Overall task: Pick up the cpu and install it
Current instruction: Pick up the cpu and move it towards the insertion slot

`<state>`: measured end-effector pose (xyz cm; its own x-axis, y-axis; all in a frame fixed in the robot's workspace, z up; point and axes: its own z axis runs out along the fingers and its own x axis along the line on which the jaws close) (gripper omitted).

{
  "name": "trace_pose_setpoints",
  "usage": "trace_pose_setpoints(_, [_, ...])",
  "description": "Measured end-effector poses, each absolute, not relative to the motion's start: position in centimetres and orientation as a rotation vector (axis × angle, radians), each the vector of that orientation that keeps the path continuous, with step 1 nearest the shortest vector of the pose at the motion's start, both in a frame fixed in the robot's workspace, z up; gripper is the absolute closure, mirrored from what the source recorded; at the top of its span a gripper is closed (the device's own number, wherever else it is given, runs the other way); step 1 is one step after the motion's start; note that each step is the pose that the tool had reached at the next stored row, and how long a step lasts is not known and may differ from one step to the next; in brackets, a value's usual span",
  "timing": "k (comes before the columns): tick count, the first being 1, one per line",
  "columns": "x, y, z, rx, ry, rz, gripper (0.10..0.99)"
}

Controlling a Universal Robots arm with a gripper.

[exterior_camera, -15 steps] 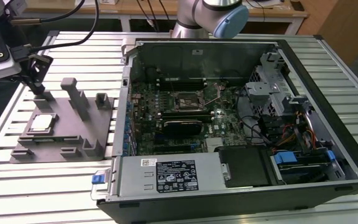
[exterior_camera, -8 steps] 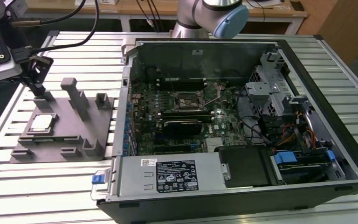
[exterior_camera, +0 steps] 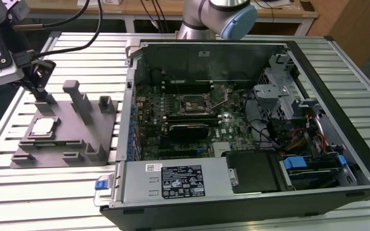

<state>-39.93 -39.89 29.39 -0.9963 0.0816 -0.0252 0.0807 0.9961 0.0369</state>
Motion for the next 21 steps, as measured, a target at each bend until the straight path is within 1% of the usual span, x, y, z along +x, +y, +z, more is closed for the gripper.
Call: trace_pose_setpoints(21, [-40.8,-39.9,27.8,0.127,3.112,0.056,0.98])
